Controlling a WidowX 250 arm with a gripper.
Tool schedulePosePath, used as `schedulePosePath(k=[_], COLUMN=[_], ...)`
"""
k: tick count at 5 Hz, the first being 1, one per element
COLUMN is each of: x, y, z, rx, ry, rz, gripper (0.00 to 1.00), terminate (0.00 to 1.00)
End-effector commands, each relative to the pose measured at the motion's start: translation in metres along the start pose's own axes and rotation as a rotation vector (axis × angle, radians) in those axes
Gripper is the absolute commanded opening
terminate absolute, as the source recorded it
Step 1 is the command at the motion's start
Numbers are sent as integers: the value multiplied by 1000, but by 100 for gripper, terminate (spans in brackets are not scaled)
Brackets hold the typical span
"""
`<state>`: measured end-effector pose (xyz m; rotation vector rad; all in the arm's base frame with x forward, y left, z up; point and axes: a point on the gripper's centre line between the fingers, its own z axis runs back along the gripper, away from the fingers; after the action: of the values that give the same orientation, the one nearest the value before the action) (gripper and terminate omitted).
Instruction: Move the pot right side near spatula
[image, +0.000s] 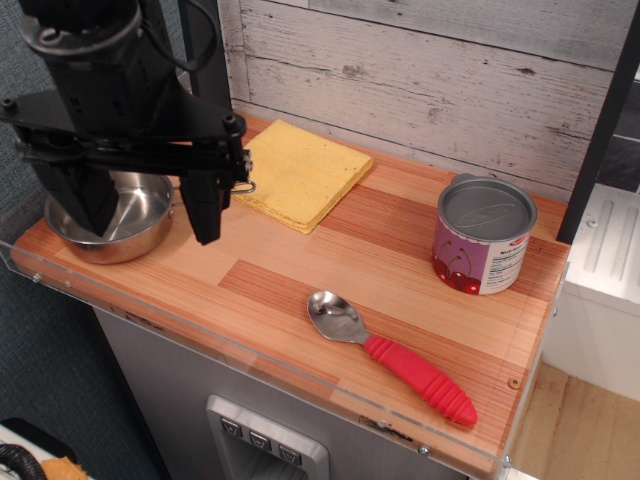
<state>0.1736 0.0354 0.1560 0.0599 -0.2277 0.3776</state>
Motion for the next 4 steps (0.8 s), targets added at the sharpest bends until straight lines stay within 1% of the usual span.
schedulePosePath(k=[1,2,3,4], x=[0,16,34,53], y=[0,15,30,41], z=[0,-6,-14,-26], rx=[0,25,54,67], ry=[0,20,-26,-60], rz=[0,233,477,613], gripper=[100,100,100,100], terminate=[0,0,0,0])
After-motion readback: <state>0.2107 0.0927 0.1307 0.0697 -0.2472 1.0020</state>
